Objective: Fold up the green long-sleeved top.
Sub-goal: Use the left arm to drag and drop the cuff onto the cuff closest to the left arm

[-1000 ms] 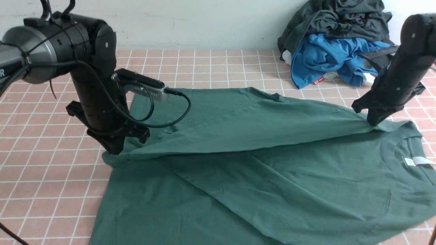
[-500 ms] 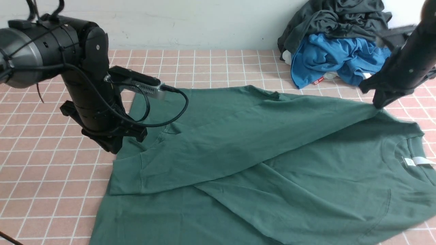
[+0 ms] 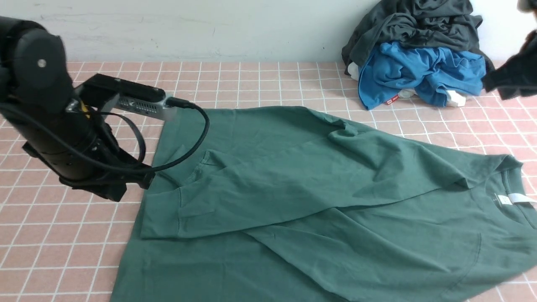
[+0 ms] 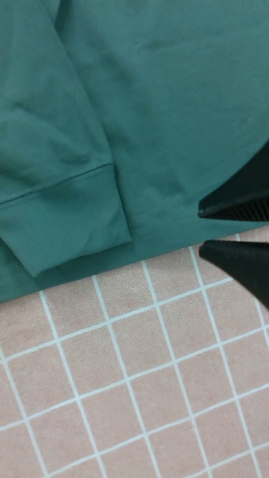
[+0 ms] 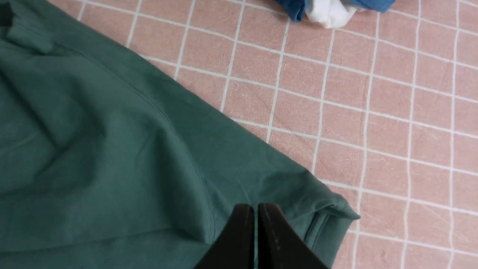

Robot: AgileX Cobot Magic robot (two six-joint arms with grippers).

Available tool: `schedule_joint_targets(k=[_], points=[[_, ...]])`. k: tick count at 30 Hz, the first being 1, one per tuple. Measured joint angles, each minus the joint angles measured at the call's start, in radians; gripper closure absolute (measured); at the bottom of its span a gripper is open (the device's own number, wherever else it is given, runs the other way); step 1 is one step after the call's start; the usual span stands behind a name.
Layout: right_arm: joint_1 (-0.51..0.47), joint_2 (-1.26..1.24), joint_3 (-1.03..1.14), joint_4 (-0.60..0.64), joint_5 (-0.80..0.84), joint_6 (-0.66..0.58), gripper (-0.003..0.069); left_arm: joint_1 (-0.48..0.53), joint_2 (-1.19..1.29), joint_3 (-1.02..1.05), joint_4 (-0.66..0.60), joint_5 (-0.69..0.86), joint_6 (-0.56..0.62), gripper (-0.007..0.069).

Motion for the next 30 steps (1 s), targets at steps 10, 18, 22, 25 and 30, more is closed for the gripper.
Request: schedule_joint_targets(k=[10,18,22,25,30], points=[[0.034,0.09,0.062,0.058,-0.068,-0.038,0.0596,0.0,-0.175,0.142,-0.039,-0.031,0.003,0.0551],[0.035,0.254,0.062,0.071,-0.15,-0.04,0.0364,0.0,-0.257,0.235,-0.063,-0.141,0.024,0.0551],[0.035,0.325,0.062,0.108,-0.204,-0.04,0.0355,0.0,-0.257,0.236,-0.068,-0.154,0.025,0.0551],[0.035,0.348,0.062,0.123,-0.228,-0.056,0.0425,0.0,-0.257,0.236,-0.068,-0.161,0.026,0.0551],[0.035,0.362,0.023,0.08,-0.298,-0.137,0.0637,0.0,-0.257,0.236,-0.067,-0.17,0.026,0.0551]])
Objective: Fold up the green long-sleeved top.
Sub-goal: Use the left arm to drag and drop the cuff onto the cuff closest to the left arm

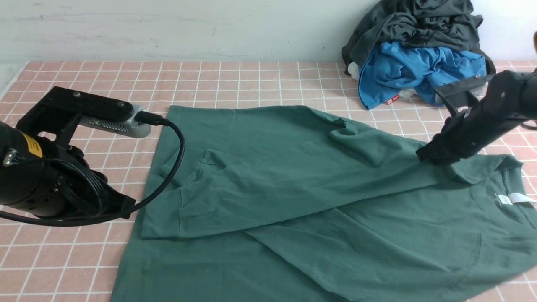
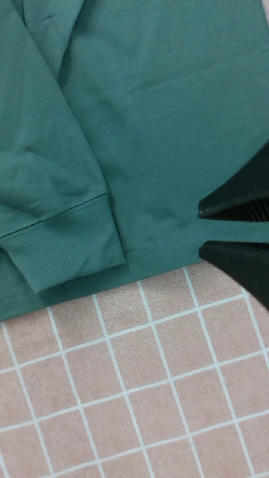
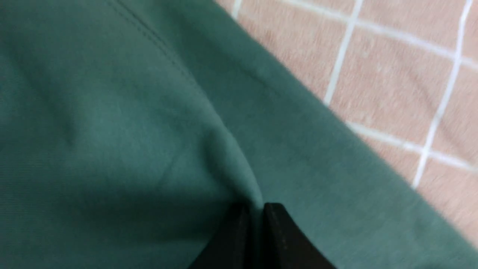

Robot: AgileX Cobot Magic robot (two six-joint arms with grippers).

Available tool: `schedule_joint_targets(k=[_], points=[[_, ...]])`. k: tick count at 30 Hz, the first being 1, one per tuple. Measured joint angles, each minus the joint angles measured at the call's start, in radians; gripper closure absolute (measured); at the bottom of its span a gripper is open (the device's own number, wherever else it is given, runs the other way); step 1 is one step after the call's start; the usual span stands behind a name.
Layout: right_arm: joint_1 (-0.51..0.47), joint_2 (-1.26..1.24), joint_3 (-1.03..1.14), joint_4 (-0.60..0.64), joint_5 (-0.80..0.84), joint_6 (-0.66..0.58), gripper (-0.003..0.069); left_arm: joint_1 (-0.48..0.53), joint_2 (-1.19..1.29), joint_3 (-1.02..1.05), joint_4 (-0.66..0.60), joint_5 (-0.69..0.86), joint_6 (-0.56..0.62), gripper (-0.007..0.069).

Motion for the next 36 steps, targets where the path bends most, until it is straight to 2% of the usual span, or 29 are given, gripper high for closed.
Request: schedule_joint_targets(k=[6,12,16,19,21,24,26,31,34,36], points=[[0.0,0.022,-0.109,-0.124,-0.135,-0.006,0.0657,0.0,0.0,0.0,0.009,-0.025,0.001,0.0551],[0.001,0.099,-0.2,-0.184,-0.098,0.026,0.0636,0.0,0.0,0.0,0.011,-0.017,0.001,0.0551],[0.001,0.141,-0.245,-0.202,0.003,0.037,0.0538,0.0,0.0,0.0,0.011,-0.017,0.001,0.0551],[0.002,0.143,-0.306,-0.245,0.1,0.052,0.0434,0.0,0.0,0.0,0.011,-0.017,0.001,0.0551],[0.004,0.143,-0.359,-0.25,0.14,0.084,0.0397,0.0,0.001,0.0,0.011,-0.017,0.001,0.0551],[0.017,0.142,-0.451,-0.174,0.176,0.146,0.0372,0.0,0.02,0.0,0.011,-0.031,0.001,0.0551],[0.029,0.142,-0.472,-0.119,0.183,0.144,0.037,0.0,0.034,0.0,0.011,-0.04,0.001,0.0551],[0.112,0.188,-0.513,0.122,0.193,-0.028,0.0375,0.0,0.097,0.0,0.011,-0.057,0.001,0.0551],[0.137,0.24,-0.513,0.179,0.193,-0.107,0.0412,0.0,0.11,0.0,0.011,-0.058,0.001,0.0551],[0.158,0.317,-0.512,0.22,0.167,-0.178,0.0483,0.0,0.114,0.0,0.011,-0.063,0.001,0.0551]])
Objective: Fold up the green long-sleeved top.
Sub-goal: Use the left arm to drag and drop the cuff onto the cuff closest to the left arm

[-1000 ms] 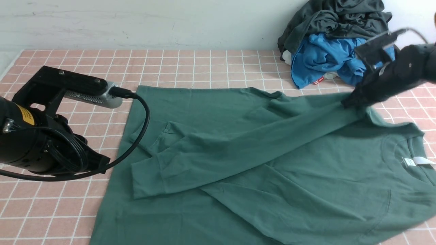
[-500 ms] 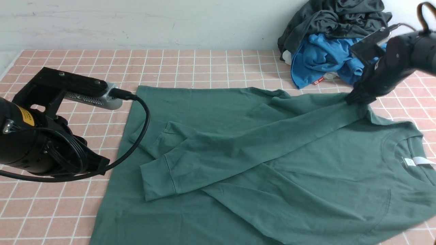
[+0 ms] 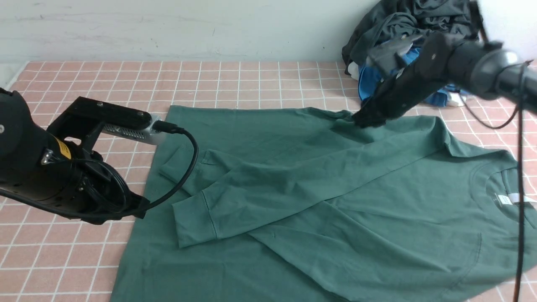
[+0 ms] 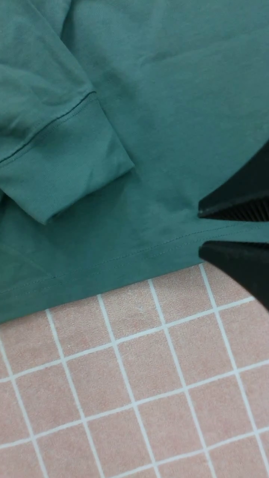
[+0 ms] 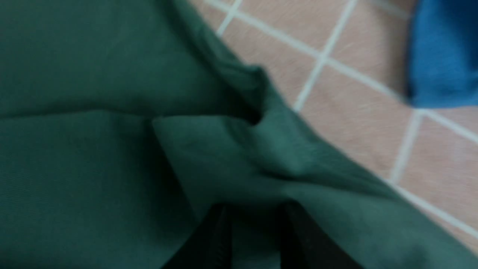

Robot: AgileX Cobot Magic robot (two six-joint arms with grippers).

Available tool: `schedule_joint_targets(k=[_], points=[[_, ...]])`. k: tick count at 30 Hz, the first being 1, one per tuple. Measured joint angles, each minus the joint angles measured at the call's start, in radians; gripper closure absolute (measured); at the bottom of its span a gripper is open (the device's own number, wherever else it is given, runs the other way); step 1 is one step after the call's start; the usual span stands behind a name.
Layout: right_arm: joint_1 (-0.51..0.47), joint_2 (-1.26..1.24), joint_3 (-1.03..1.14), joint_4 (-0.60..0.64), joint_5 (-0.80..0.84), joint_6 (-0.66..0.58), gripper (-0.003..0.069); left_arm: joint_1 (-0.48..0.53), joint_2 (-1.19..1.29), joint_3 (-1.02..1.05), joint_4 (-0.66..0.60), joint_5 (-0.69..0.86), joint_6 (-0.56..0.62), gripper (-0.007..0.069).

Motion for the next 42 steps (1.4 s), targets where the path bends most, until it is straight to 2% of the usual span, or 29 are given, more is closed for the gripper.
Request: schedule_joint_targets(k=[1,4,6,8,11,17,20,24,25,26,29,31,33,42], points=[[0.003,0.021,0.0,0.013,-0.011,-0.013,0.0501,0.0,0.0,0.0,0.0,-0.005,0.0,0.0551],[0.003,0.058,-0.007,0.001,-0.185,-0.015,0.0581,0.0,-0.003,0.001,0.0,-0.026,0.022,0.0551],[0.0,0.065,-0.008,-0.013,-0.233,0.006,0.0592,0.0,-0.007,0.003,-0.001,-0.037,0.034,0.0551],[-0.015,0.076,-0.009,-0.035,-0.306,0.081,0.0596,0.0,-0.033,0.016,-0.002,-0.066,0.05,0.0551],[-0.038,0.074,-0.031,-0.061,-0.293,0.145,0.057,0.0,-0.044,0.023,-0.003,-0.087,0.051,0.0551],[-0.077,-0.007,-0.095,-0.064,-0.176,0.181,0.0529,0.0,-0.007,0.034,-0.012,-0.115,0.049,0.0532],[-0.076,-0.109,-0.121,-0.058,-0.08,0.184,0.0524,0.0,0.061,0.034,-0.054,-0.163,0.049,0.0456],[-0.064,-0.253,-0.129,0.023,0.033,0.18,0.0522,0.0,0.186,0.035,-0.125,-0.25,0.049,0.0269],[-0.062,-0.264,-0.129,0.033,0.044,0.176,0.0522,0.0,0.199,0.035,-0.132,-0.258,0.049,0.0252],[-0.054,-0.307,-0.13,0.076,0.071,0.149,0.0522,0.0,0.268,0.024,-0.157,-0.287,0.05,0.0187],[-0.048,-0.342,-0.131,0.119,0.097,0.116,0.0522,0.0,0.352,-0.011,-0.172,-0.304,0.05,0.0163],[-0.048,-0.352,-0.131,0.128,0.108,0.108,0.0522,0.0,0.396,-0.034,-0.174,-0.307,0.05,0.0177],[-0.048,-0.356,-0.131,0.129,0.125,0.108,0.0522,0.0,0.443,-0.062,-0.175,-0.31,0.05,0.0224],[-0.048,-0.352,-0.131,0.13,0.176,0.108,0.0522,0.0,0.495,-0.112,-0.178,-0.322,0.051,0.0558]])
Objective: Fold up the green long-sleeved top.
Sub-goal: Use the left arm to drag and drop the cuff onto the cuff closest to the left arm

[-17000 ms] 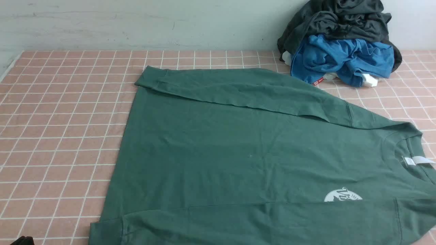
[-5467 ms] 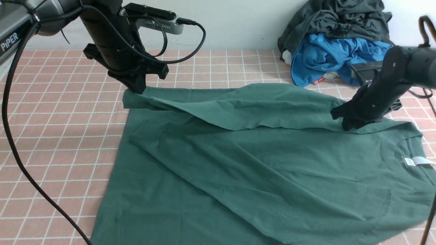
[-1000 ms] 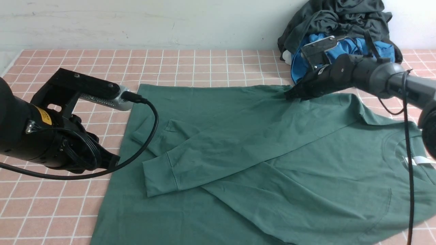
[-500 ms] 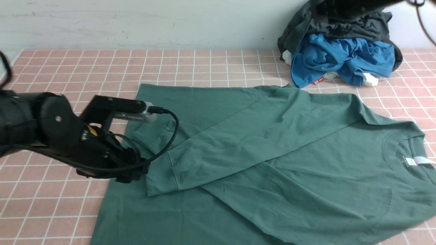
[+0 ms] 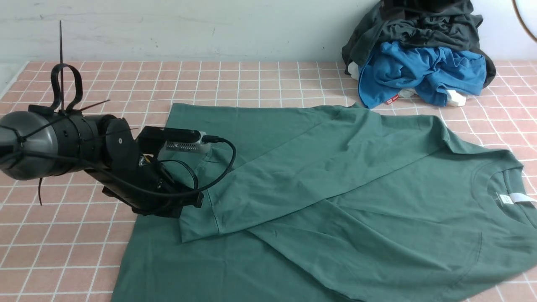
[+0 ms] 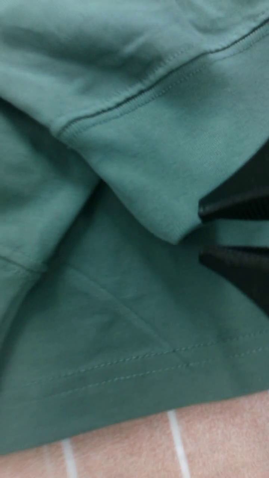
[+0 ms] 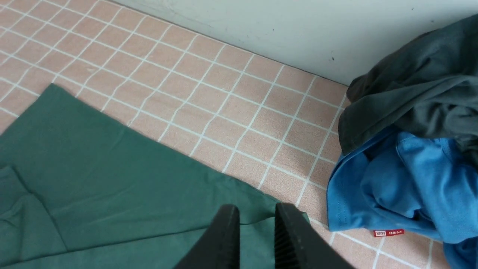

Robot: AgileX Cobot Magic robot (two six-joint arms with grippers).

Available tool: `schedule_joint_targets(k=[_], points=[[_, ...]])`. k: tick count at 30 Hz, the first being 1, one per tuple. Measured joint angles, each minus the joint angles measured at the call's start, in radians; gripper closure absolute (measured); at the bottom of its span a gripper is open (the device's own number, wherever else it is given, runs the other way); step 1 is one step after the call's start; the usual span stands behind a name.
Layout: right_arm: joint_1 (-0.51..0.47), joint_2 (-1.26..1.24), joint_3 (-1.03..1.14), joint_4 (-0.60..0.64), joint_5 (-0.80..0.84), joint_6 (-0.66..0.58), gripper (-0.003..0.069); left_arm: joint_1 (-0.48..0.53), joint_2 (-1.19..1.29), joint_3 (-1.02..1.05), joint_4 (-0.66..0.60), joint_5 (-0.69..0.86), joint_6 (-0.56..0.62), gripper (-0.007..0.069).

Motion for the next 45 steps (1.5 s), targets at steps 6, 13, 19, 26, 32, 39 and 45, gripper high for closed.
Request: schedule_joint_targets(k=[6,13,19,26,32,39,45], points=[[0.0,0.027,0.0,0.0,0.002,0.0,0.0522,0.0,-0.015,0.0,-0.012,0.001,0.066,0.0627],[0.0,0.055,0.0,0.0,0.014,0.0,0.0522,0.0,-0.027,-0.018,-0.098,0.014,0.08,0.061],[0.0,0.055,0.0,0.0,0.015,0.0,0.0522,0.0,-0.015,-0.039,-0.102,0.045,0.084,0.0408],[0.0,0.055,0.0,0.0,0.015,-0.001,0.0522,0.0,0.015,-0.039,-0.102,0.048,0.084,0.0251],[0.0,0.055,0.0,0.0,0.017,-0.003,0.0522,0.0,0.038,-0.039,-0.102,0.047,0.113,0.0446],[0.0,0.055,0.0,0.0,0.019,-0.013,0.0522,0.0,-0.024,-0.039,-0.094,0.048,0.128,0.0623],[0.0,0.055,0.0,0.0,0.0,-0.001,0.0522,0.0,-0.072,-0.039,0.029,0.068,0.097,0.0625]])
